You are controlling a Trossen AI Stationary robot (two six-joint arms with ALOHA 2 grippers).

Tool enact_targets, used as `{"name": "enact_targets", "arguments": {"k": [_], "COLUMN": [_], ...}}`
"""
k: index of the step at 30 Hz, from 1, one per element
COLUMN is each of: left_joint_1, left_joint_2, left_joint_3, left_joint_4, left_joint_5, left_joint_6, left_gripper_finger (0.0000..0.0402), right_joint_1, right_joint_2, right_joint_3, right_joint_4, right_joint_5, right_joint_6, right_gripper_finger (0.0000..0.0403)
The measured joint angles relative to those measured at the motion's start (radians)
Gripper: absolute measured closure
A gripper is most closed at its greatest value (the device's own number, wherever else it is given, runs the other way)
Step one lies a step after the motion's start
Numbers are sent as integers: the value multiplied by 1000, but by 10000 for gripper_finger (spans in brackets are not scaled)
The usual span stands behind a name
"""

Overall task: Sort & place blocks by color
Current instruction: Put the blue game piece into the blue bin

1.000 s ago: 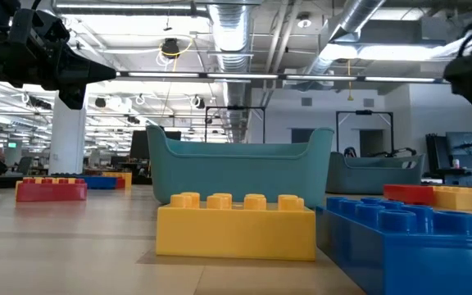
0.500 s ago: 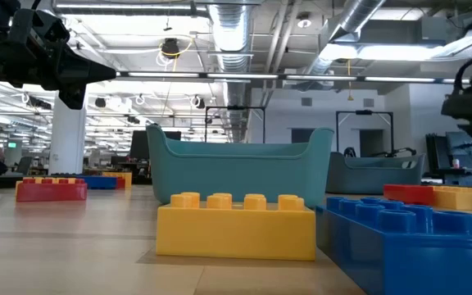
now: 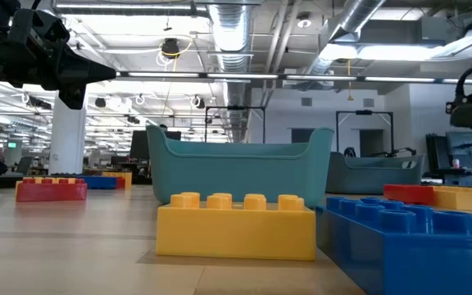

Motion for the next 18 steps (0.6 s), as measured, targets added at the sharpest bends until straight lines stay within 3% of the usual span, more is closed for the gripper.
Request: {"name": "enact_targets", "arguments": {"k": [6,10,13,18], "left_joint_1": [0,0,0,0], "left_joint_2": [0,0,0,0], "left_joint_3": [0,0,0,0], "left_joint_4": [0,0,0,0], "left_joint_5": [0,0,0,0], "left_joint_6": [0,0,0,0], "left_gripper_finger": [401,401,401,401], "right_joint_1": [36,2,-86,-341], "right_joint_2": [-118,-208,-269,-348], "right_joint_3": [45,63,64,64], "right_joint_4": [-149,-255,-293,-291], "right_joint_5": [227,443,562,626], "right_joint_6": [39,23,-73,-388], "right_gripper_finger": [280,280,280,280]}}
